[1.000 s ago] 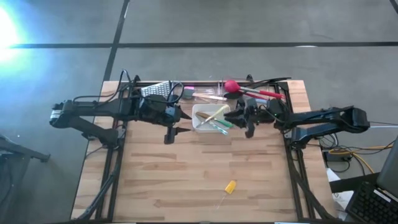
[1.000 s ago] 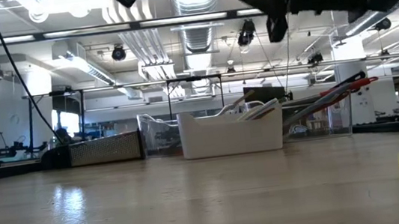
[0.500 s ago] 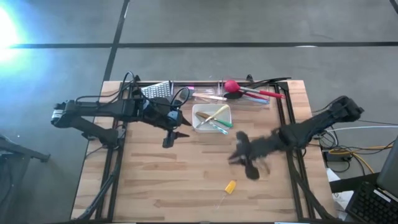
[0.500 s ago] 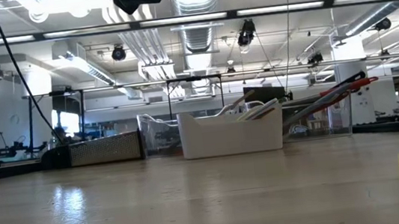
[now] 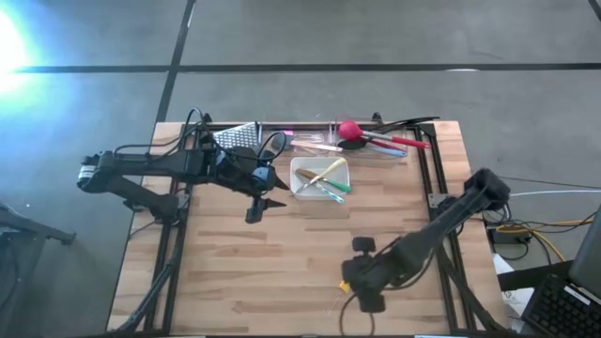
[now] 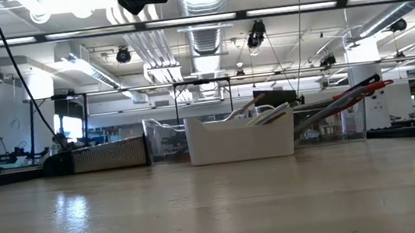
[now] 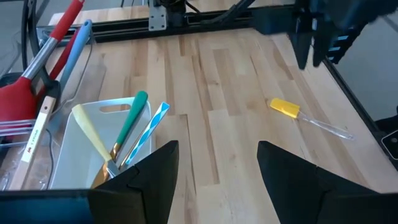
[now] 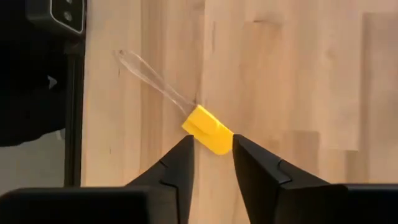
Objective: Pick & Place Kitchen Items
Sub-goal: Put the yellow spatula into the left transparent bin
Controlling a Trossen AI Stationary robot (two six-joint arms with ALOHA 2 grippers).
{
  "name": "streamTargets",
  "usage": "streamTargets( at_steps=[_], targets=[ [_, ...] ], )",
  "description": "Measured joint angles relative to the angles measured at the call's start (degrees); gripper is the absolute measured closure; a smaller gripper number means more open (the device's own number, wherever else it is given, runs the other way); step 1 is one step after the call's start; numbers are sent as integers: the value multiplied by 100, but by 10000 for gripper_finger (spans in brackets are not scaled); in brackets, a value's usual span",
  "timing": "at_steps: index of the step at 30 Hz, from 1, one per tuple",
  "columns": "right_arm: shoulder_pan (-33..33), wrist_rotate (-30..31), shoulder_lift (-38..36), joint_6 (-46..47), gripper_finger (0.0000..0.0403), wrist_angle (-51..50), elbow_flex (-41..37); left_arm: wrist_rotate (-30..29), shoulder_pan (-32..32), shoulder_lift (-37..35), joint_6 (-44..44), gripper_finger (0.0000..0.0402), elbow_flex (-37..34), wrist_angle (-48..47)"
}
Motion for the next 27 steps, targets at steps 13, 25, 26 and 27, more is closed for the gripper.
streamTargets(
  at_steps=[13,25,26,27],
  targets=[
    [-24,-199,1394,85,187,-20,586,0,0,0,234,177,-2,-7],
    [-70,-552,2372,-216,144,-109,594,0,0,0,256,177,-2,-20],
    [-81,-542,2420,-216,142,-114,598,0,0,0,258,177,-2,-20],
    [-94,-526,2451,-218,142,-112,597,0,-1,-1,258,177,-2,-17]
  ],
)
